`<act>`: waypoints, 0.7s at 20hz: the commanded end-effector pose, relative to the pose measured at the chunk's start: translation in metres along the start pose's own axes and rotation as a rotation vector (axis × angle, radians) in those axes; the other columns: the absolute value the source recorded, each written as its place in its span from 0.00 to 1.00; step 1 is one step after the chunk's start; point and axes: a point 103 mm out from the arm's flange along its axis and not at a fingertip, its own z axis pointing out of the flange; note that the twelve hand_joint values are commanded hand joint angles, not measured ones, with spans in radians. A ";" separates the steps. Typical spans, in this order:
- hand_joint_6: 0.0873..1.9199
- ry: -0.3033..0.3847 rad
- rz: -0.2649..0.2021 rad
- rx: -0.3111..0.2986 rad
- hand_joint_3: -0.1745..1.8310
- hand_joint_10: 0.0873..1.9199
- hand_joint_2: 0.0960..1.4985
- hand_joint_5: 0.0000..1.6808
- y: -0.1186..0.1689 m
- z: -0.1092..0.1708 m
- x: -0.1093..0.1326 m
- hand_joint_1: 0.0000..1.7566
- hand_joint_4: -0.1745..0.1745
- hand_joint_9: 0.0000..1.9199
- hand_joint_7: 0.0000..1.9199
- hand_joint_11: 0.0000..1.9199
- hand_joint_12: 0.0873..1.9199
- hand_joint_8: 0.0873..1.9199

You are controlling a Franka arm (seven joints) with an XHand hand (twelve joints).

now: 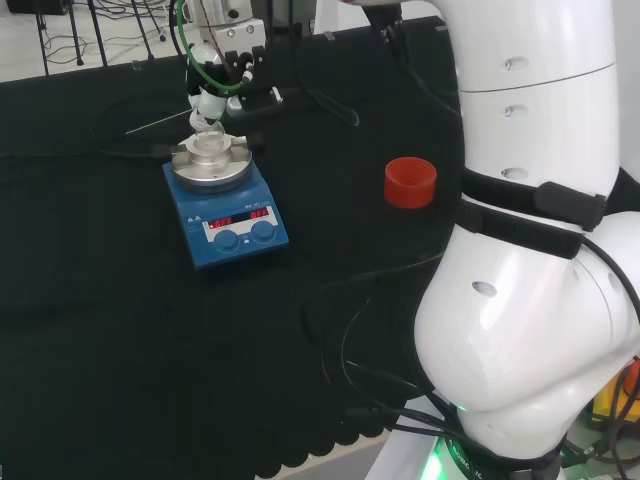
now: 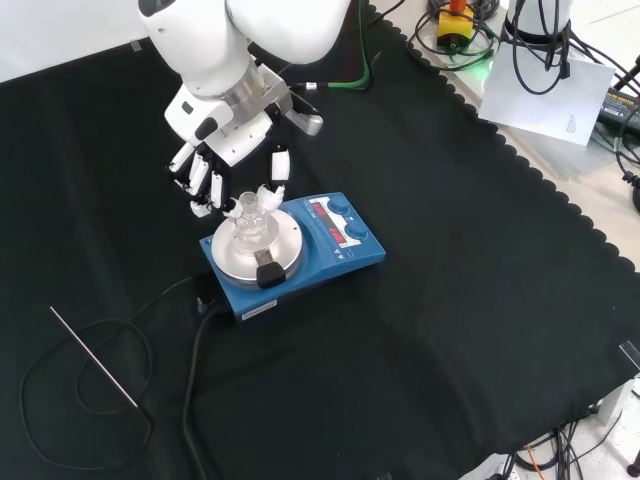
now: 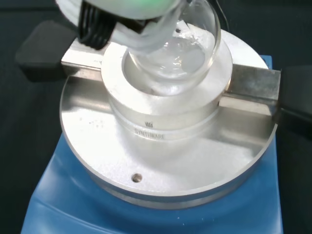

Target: Place the round-bottom flask on the heater.

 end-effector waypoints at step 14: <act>0.48 0.028 -0.022 0.049 0.36 0.29 0.50 0.64 0.001 0.005 -0.005 0.61 1.00 0.33 0.23 0.06 0.70 0.32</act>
